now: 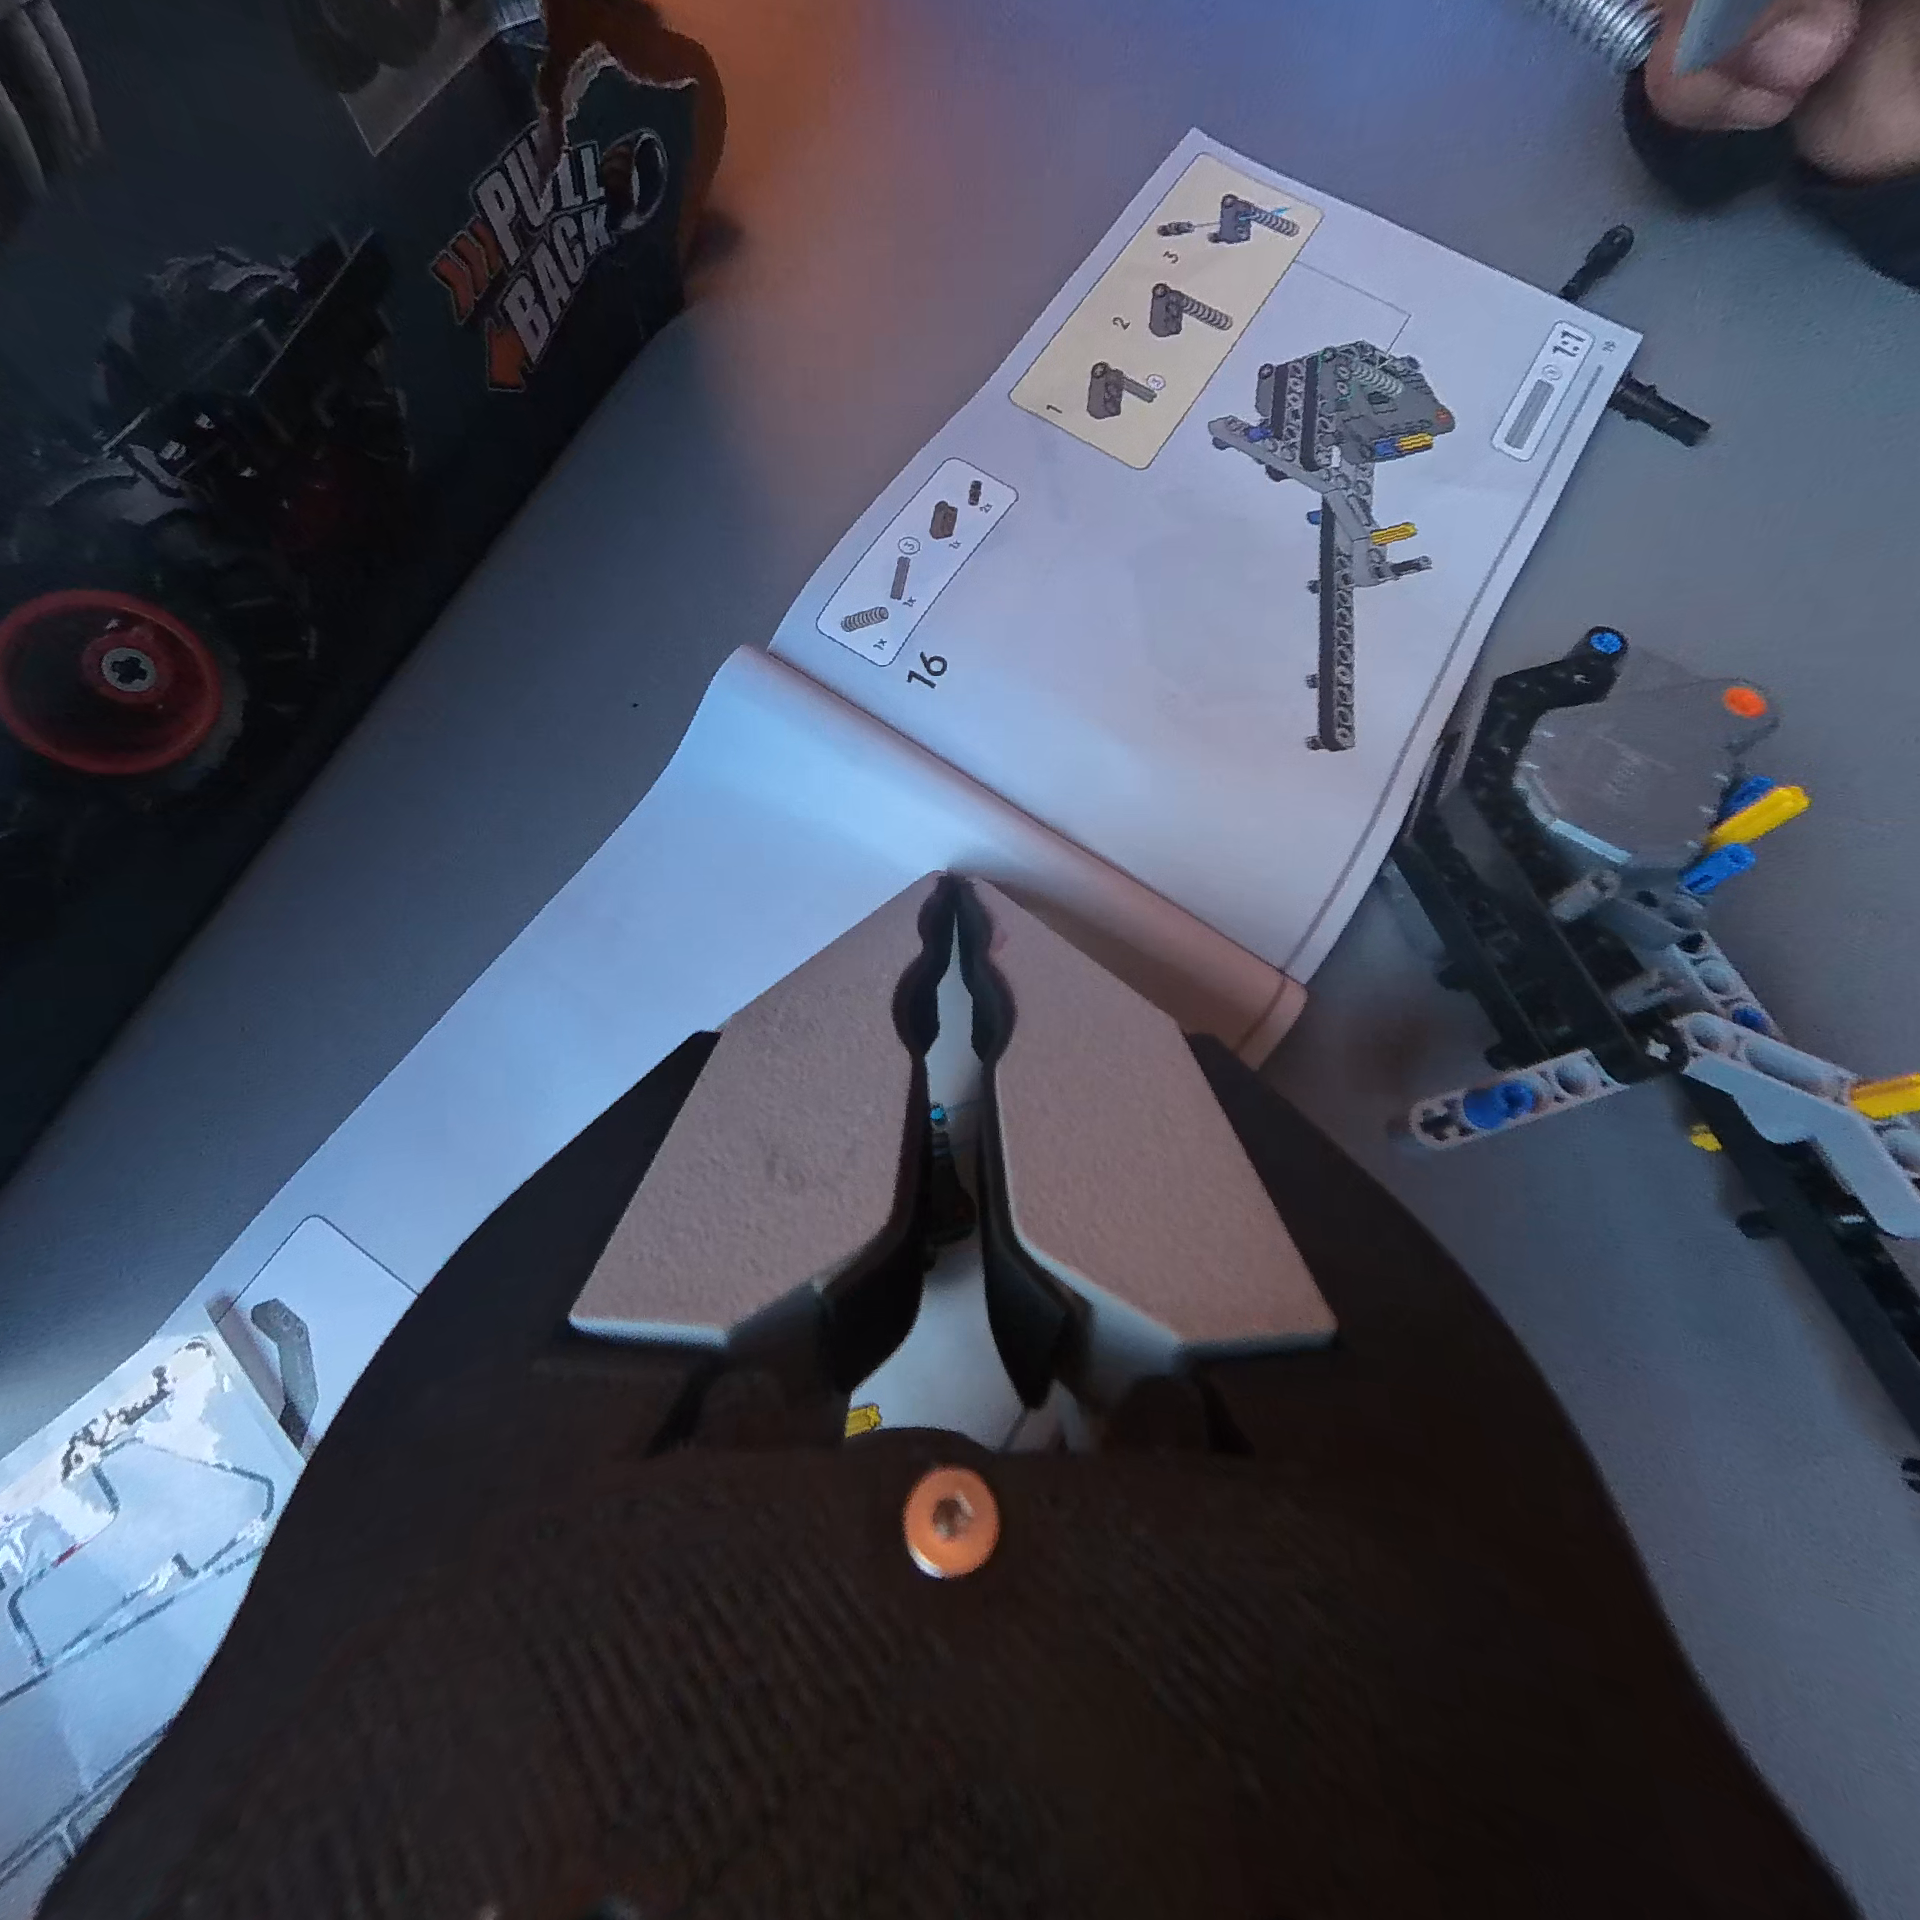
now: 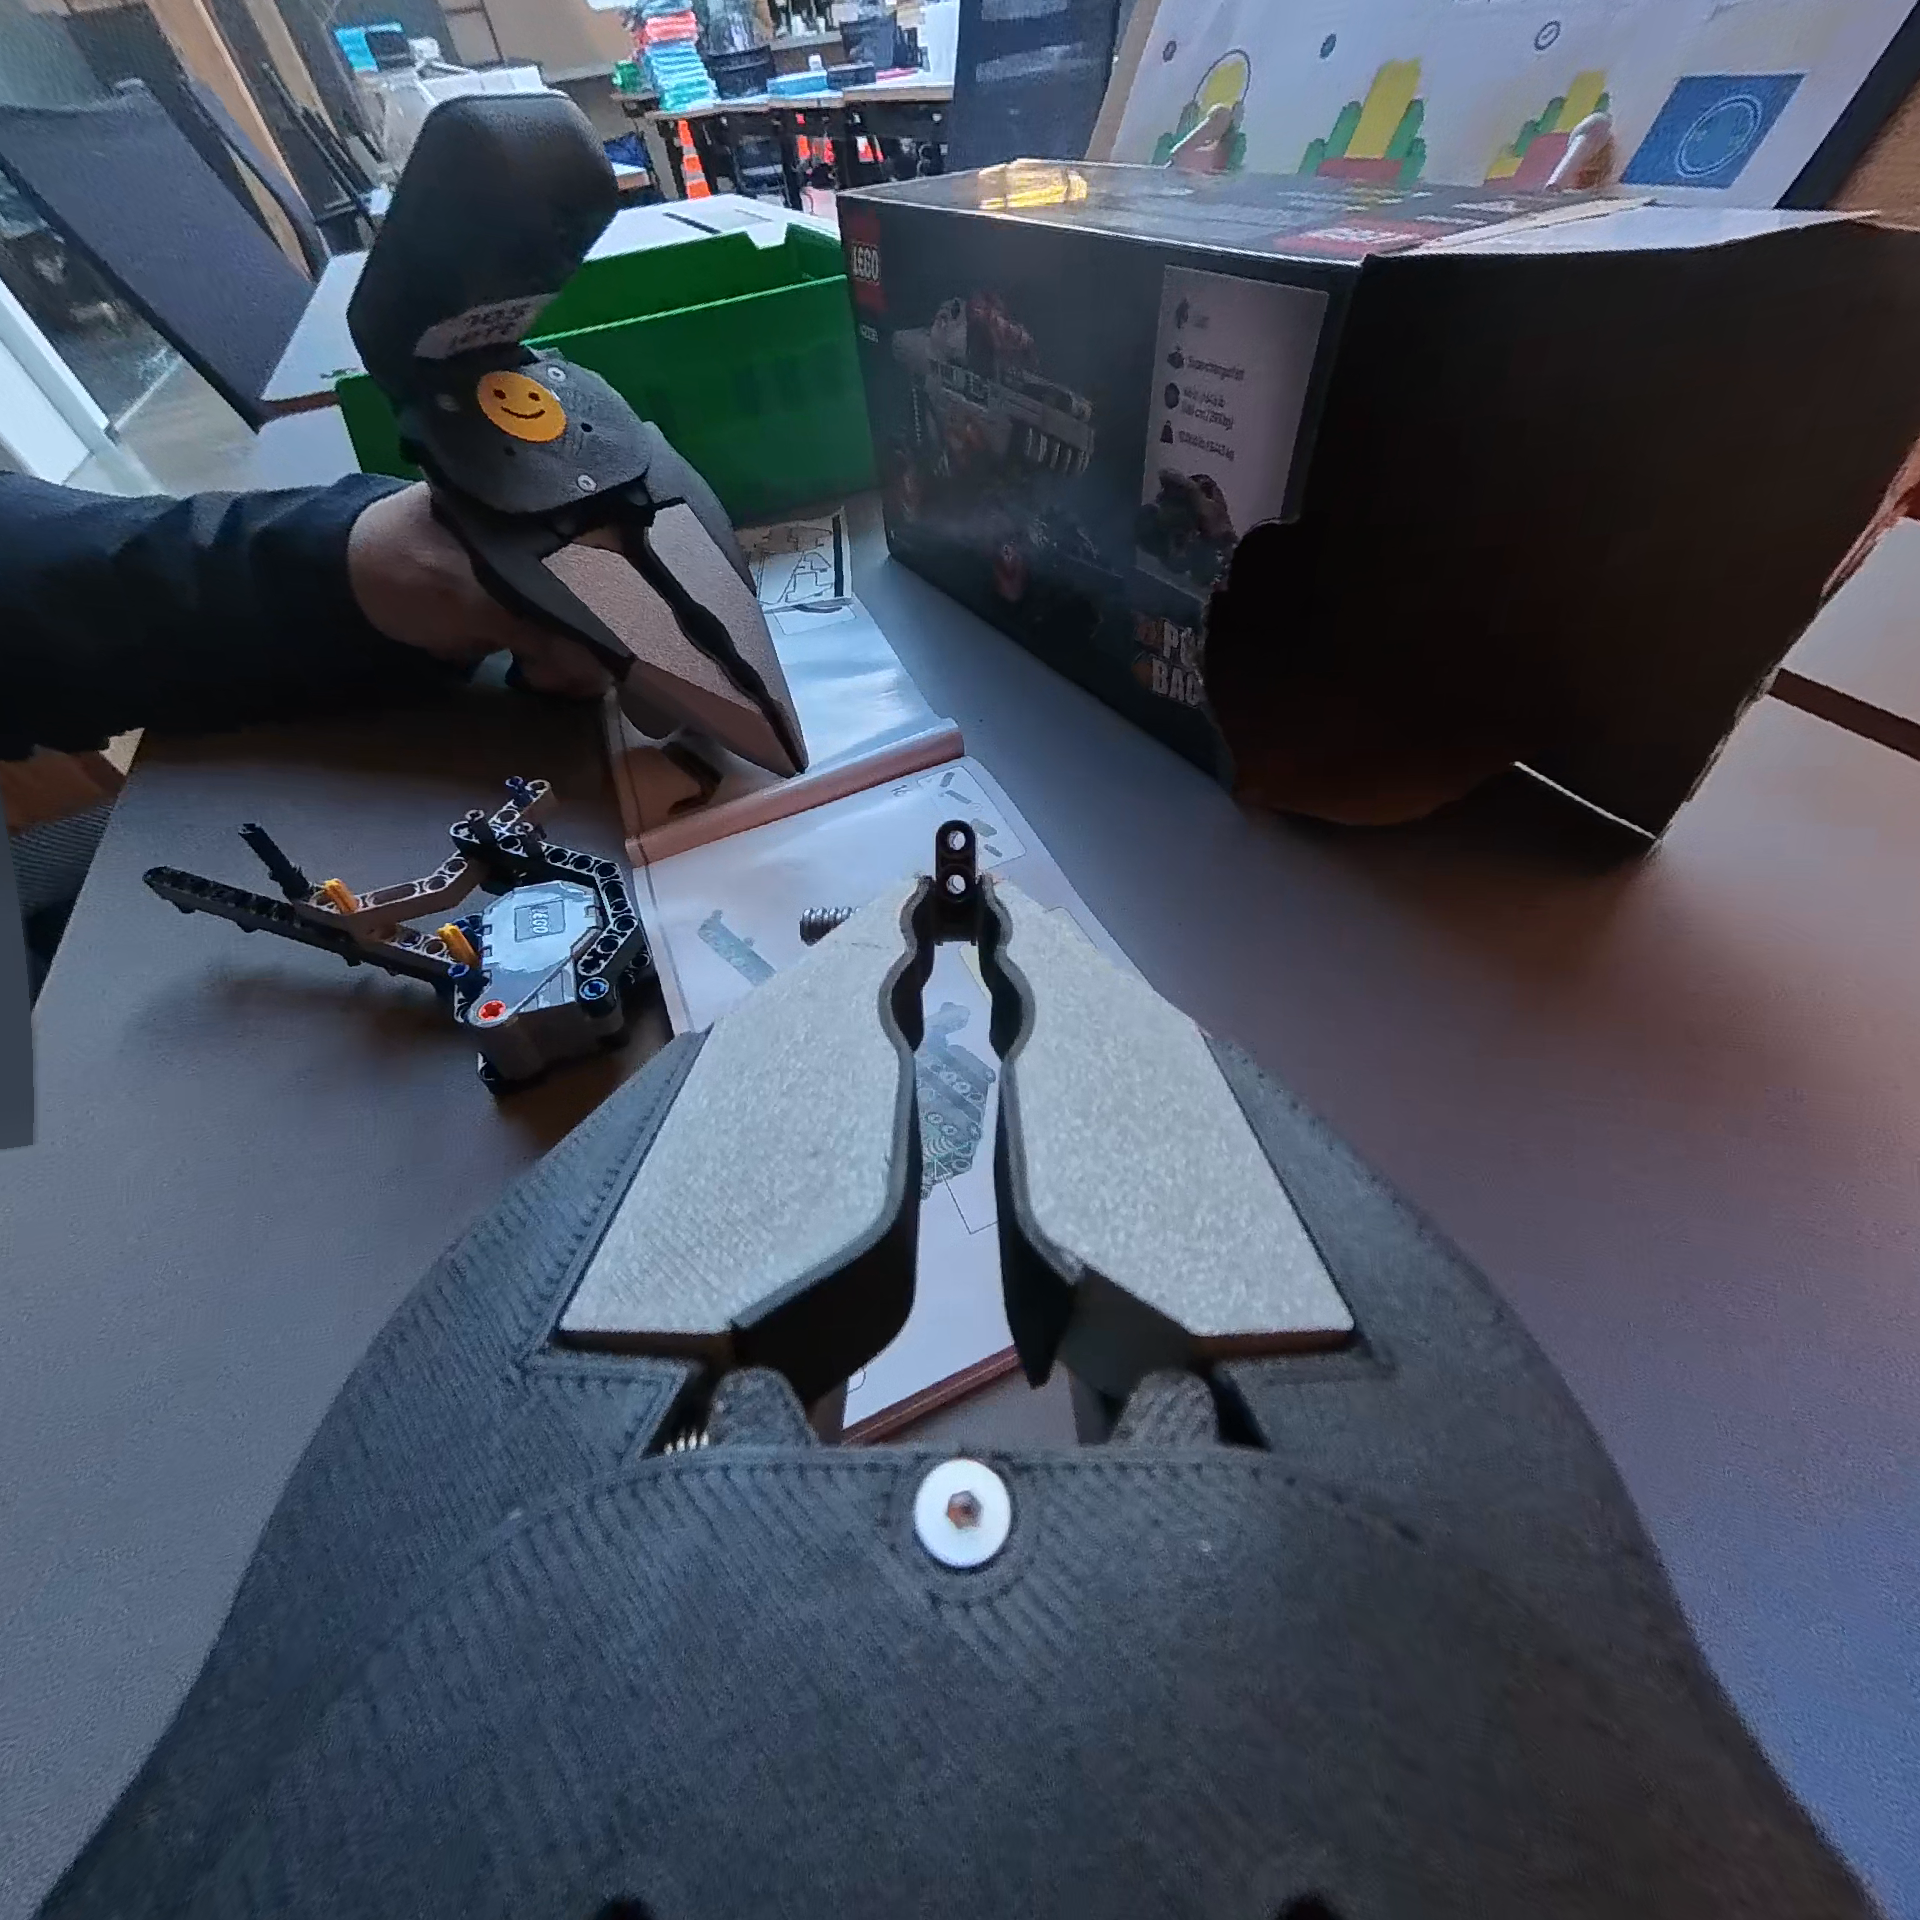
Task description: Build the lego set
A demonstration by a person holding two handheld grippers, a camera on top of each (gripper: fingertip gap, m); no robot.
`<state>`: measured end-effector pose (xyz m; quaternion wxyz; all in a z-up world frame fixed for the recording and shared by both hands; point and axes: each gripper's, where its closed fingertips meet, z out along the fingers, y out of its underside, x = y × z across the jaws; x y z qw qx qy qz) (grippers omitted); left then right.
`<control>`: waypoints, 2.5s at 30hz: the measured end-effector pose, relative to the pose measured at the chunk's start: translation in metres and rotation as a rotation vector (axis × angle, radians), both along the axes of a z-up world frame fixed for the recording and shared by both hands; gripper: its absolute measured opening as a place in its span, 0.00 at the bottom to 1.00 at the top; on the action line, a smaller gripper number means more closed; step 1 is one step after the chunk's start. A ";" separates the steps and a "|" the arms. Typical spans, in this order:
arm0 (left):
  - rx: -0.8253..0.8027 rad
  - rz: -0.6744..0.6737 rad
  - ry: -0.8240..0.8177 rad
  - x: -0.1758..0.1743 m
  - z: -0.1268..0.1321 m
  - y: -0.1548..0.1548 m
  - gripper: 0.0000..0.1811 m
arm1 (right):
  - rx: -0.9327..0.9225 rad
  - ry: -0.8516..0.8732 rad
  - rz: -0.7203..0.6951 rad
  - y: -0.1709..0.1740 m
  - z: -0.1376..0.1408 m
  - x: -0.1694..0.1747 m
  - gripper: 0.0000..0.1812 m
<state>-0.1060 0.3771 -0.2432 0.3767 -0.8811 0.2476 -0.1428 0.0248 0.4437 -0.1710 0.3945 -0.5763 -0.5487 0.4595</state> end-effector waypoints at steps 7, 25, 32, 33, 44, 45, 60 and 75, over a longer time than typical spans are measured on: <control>-0.006 0.000 -0.005 0.001 0.000 0.000 0.00 | 0.005 -0.001 -0.001 0.000 0.001 0.001 0.02; -0.009 0.001 -0.005 0.001 -0.001 -0.001 0.00 | 0.006 -0.008 0.003 -0.001 -0.001 0.001 0.03; -0.009 0.001 -0.004 0.001 -0.001 -0.001 0.00 | 0.006 -0.009 0.006 -0.001 -0.001 0.001 0.03; -0.010 0.001 -0.004 0.001 -0.001 -0.001 0.00 | 0.006 -0.010 0.006 -0.001 -0.001 0.001 0.02; 0.013 0.002 -0.005 0.001 0.002 0.000 0.00 | -0.031 -0.014 0.220 -0.040 0.002 -0.002 0.02; 0.021 -0.001 -0.010 0.001 0.004 -0.001 0.00 | -0.037 -0.041 0.244 -0.045 -0.001 -0.003 0.02; -0.017 -0.199 -0.135 0.044 0.030 -0.028 0.10 | 0.052 -0.343 0.531 -0.096 -0.023 -0.038 0.03; -0.190 -0.397 -0.361 0.065 0.040 -0.063 0.16 | 0.166 -0.367 0.782 -0.108 -0.028 -0.049 0.03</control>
